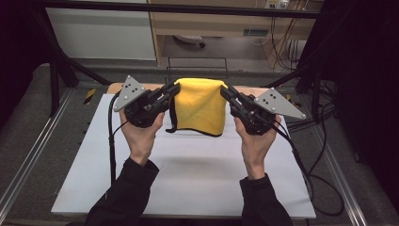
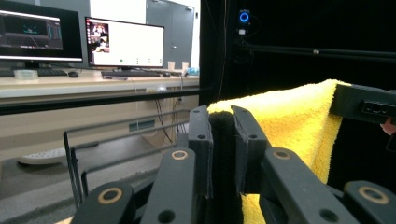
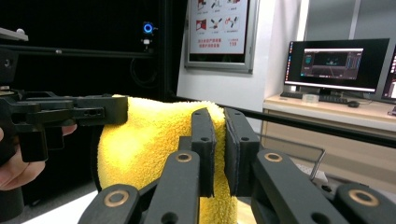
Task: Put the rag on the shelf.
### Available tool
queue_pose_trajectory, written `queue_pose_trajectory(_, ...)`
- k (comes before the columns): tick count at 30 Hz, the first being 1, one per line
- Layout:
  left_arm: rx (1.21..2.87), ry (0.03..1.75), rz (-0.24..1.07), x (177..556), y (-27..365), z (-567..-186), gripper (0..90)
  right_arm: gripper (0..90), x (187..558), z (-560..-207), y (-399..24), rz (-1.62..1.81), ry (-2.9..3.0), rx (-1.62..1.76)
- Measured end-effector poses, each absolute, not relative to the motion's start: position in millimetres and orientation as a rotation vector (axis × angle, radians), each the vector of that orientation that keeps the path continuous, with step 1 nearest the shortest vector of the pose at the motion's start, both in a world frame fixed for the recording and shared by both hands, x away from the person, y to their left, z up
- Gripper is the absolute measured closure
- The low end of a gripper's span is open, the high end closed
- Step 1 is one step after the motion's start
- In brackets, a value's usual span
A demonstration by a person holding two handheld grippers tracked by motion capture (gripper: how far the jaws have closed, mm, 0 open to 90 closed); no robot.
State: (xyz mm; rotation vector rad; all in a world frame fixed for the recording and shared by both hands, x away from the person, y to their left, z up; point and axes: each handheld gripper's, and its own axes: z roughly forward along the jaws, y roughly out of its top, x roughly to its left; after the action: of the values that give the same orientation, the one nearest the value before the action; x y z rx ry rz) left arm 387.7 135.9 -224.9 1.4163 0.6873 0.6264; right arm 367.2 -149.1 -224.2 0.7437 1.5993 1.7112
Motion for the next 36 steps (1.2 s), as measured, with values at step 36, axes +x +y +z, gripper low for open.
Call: queue_pose_trajectory(36,1.320,0.646,0.716,424,136,-141,79.2,84.0,405,-141,-139,1.695,1.473,0.660)
